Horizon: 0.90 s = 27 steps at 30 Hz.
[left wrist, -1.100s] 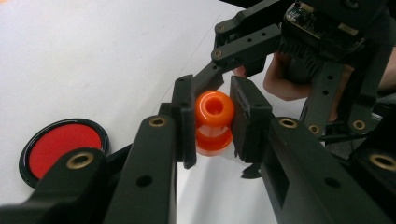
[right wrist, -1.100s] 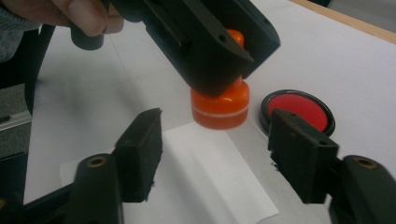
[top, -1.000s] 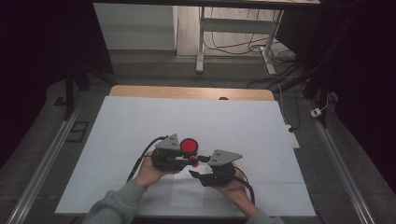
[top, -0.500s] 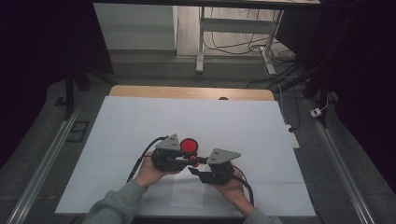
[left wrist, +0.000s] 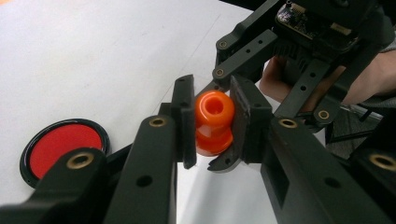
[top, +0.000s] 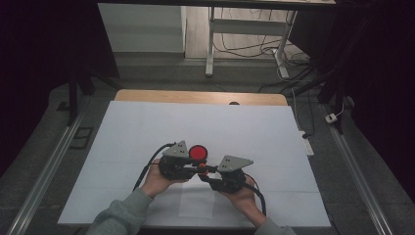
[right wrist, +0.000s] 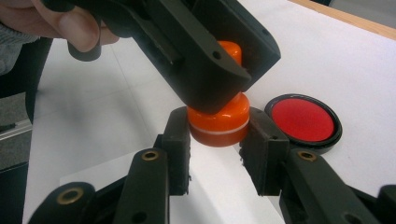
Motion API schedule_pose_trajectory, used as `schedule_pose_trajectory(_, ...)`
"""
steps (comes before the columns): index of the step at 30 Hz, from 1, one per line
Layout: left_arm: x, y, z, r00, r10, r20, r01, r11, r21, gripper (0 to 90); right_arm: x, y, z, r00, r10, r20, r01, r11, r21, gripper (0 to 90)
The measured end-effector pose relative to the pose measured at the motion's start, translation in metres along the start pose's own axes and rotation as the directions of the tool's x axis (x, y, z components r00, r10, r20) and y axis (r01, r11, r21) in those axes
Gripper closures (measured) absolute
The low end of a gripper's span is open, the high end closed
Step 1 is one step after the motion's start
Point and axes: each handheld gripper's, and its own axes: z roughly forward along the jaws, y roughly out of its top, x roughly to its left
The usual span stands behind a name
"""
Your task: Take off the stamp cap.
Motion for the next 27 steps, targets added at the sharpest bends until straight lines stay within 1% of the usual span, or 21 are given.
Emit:
schedule_pose_trajectory(6,-0.0007,-0.0001,0.0008,0.9999,0.001,-0.010,-0.001,1.0000,-0.006,72.2,0.0002,-0.0004,-0.0001,1.0000,0.002,0.006,-0.002,1.000,-0.004,64.2)
schedule_pose_trajectory(13,-0.0016,-0.0012,0.0018,0.9998,0.008,-0.018,-0.008,0.9999,-0.008,72.4,0.0016,-0.0015,0.0001,0.9994,-0.017,0.029,0.017,1.000,-0.002,64.5)
schedule_pose_trajectory(18,-0.0028,-0.0020,0.0029,0.9995,0.006,-0.030,-0.007,0.9996,-0.028,72.4,0.0021,-0.0029,-0.0005,0.9991,-0.013,0.040,0.014,1.000,-0.014,64.7)
schedule_pose_trajectory(20,-0.0044,-0.0018,0.0034,0.9992,0.011,-0.040,-0.012,0.9994,-0.033,72.4,0.0013,-0.0030,-0.0012,0.9990,-0.015,0.042,0.016,1.000,-0.019,64.7)
schedule_pose_trajectory(27,-0.0058,-0.0022,0.0026,0.9988,0.017,-0.045,-0.019,0.9990,-0.040,72.5,0.0019,-0.0028,-0.0019,0.9990,-0.017,0.041,0.018,1.000,-0.023,64.8)
